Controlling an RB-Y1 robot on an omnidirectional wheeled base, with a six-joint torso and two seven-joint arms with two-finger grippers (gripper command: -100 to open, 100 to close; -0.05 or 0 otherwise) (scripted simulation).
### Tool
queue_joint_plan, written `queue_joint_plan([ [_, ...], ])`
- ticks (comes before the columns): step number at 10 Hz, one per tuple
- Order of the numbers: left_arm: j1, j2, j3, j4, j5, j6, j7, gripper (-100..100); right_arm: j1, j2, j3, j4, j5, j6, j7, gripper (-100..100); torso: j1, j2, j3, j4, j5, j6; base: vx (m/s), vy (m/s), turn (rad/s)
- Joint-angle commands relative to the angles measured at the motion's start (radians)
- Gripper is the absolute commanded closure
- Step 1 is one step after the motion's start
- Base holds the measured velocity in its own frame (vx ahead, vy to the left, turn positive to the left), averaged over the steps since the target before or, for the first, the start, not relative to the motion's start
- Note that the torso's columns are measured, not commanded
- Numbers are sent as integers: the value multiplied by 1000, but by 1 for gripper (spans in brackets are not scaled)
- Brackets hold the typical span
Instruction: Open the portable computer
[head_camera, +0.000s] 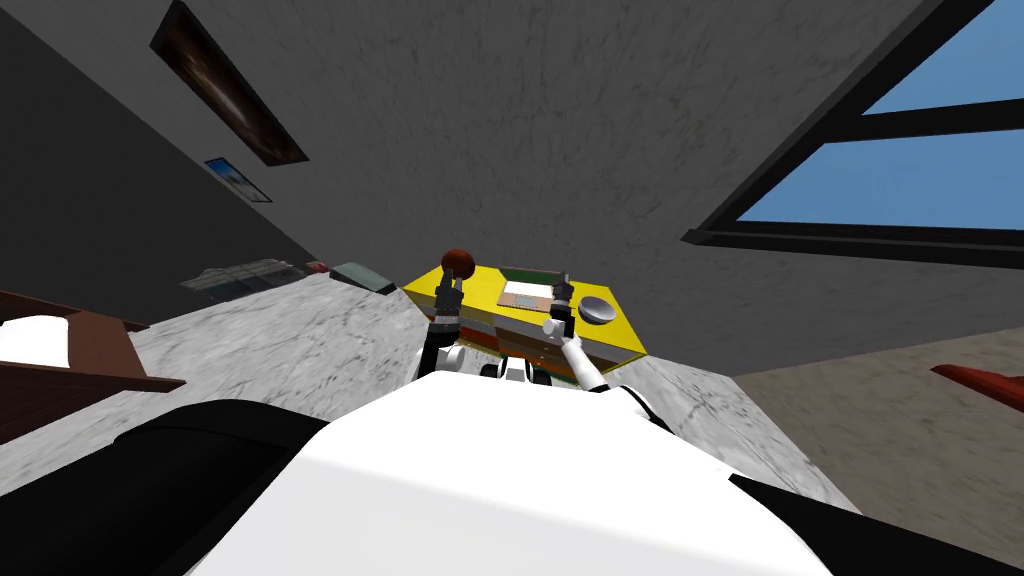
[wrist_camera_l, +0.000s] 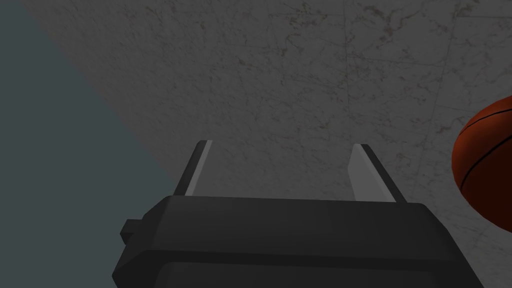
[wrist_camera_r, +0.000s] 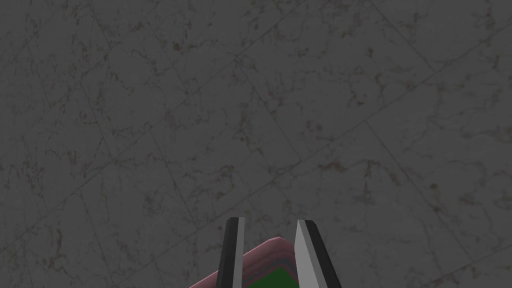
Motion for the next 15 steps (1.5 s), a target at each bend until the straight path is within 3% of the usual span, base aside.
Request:
queue_joint_plan([
  [1,0,0,0,0,0,0,0,0,75,-4,46,-22,39,-80,-20,100,0,1,1,1,0,1,49,-35,110],
  [3,0,0,0,0,0,0,0,0,81,-4,46,-22,39,-136,-20,100,3,3,1,1,1,0,-5,-15,41],
  [4,0,0,0,0,0,0,0,0,127,-10,74,-34,66,-176,-36,100,2,6,3,5,2,2,-16,-23,66],
  [5,0,0,0,0,0,0,0,0,129,-10,74,-34,66,-213,-36,100,1,9,6,3,0,1,-14,-19,55],
  [6,0,0,0,0,0,0,0,0,164,-16,103,-46,93,-249,-52,100,2,10,6,5,1,2,-14,-19,54],
  [7,0,0,0,0,0,0,0,0,176,-16,103,-46,93,-281,-52,100,1,11,7,7,2,3,-18,-24,70],
  [12,0,0,0,0,0,0,0,0,176,-16,103,-46,93,-295,-52,100,-1,9,6,6,1,4,-1,-1,2],
  [13,0,0,0,0,0,0,0,0,151,-6,92,-56,87,-261,-33,-100,-1,10,6,7,1,4,-31,-16,-30],
  [15,0,0,0,0,0,0,0,0,125,4,81,-67,81,-227,-15,-100,-2,12,8,7,1,4,-54,-23,-24],
])
